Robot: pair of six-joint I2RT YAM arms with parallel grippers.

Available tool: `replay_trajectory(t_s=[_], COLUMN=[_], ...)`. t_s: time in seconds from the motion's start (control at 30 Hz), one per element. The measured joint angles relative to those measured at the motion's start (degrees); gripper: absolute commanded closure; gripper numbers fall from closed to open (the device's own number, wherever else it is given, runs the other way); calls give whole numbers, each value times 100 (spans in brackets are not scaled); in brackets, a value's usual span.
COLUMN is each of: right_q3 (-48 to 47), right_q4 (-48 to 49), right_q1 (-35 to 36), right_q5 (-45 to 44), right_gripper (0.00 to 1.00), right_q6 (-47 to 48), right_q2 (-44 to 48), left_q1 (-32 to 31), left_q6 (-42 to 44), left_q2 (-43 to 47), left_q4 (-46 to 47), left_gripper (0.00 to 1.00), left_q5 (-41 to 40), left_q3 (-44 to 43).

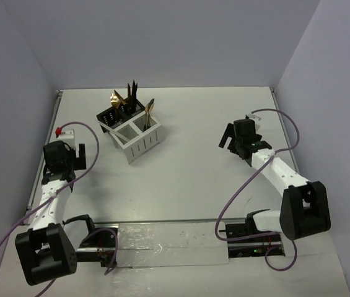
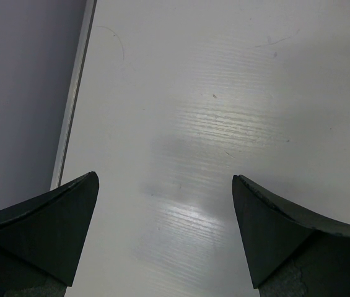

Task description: Sort the eating utensils into containers

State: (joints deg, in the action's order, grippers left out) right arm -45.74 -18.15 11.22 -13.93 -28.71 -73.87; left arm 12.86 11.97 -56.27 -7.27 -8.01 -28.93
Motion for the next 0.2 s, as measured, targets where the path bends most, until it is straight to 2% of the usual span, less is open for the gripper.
replay_trajectory(t_s=[0.2], right_q3=[487], right_q4=[468], right_q1=[0], right_q5=[-20], right_gripper=[0], right_q6=[20], right_q2=[94], left_q1=[0], left_q6=[-66], left_q2=[-70], left_q4=[98], left_gripper=[1], left_q5=[-105], left_q3=[11])
